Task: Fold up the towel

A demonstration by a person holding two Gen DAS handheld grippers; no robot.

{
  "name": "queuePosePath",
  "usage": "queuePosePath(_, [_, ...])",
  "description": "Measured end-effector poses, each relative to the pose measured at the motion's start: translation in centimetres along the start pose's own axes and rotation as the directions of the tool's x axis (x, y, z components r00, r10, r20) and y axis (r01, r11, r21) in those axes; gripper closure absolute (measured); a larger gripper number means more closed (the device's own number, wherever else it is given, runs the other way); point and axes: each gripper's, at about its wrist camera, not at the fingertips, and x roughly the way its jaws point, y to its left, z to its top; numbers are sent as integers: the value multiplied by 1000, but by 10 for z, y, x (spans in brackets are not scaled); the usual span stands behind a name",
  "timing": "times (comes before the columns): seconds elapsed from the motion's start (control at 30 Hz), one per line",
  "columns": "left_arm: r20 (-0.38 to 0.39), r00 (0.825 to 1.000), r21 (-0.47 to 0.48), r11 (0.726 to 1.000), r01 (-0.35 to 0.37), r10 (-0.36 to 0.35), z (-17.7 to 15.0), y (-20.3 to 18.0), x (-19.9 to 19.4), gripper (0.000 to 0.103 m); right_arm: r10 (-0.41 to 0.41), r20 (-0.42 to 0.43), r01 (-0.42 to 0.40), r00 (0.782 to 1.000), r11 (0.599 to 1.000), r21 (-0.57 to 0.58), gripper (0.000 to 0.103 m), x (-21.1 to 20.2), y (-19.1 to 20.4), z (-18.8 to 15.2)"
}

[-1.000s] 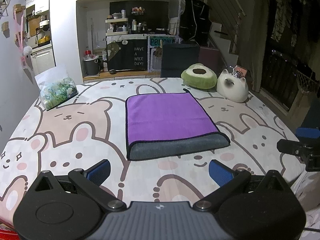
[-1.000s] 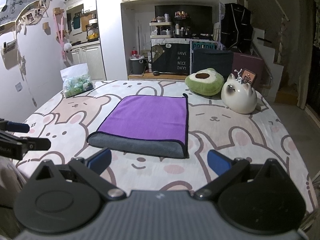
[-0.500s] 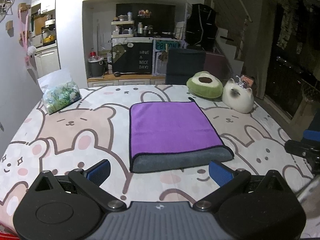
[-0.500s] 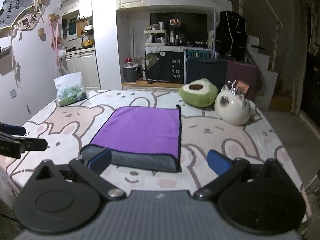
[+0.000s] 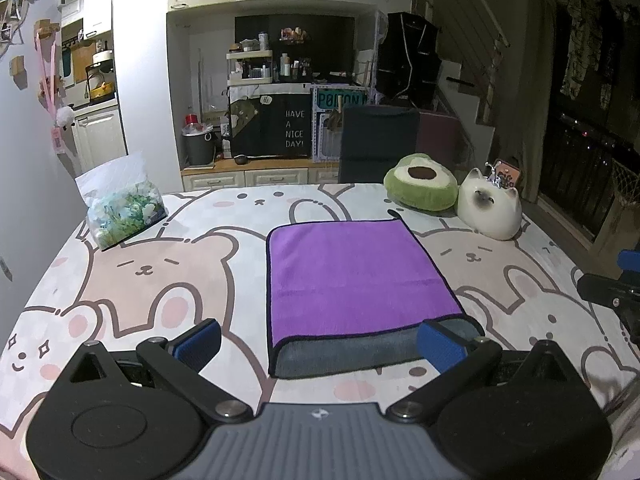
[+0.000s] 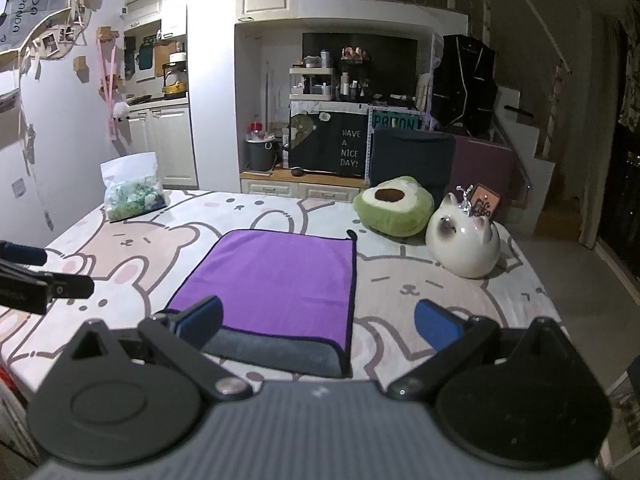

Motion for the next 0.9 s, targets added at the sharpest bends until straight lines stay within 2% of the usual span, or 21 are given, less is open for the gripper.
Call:
queuePosePath(0.23, [-41, 999, 8, 1000, 21, -21, -3, -1, 26, 0, 7, 2, -7, 1000, 1000, -13, 0, 14, -1, -2])
queuePosePath(0.6, [-71, 997, -6, 999, 44, -45, -16, 4, 60, 0, -12, -54, 12, 998, 1000, -2, 0, 46, -6, -7])
queuePosePath(0.9, [-103, 994, -35, 999, 31, -35, -24, 14, 91, 0, -26, -103, 26, 994, 1000, -2, 0, 76, -12, -18])
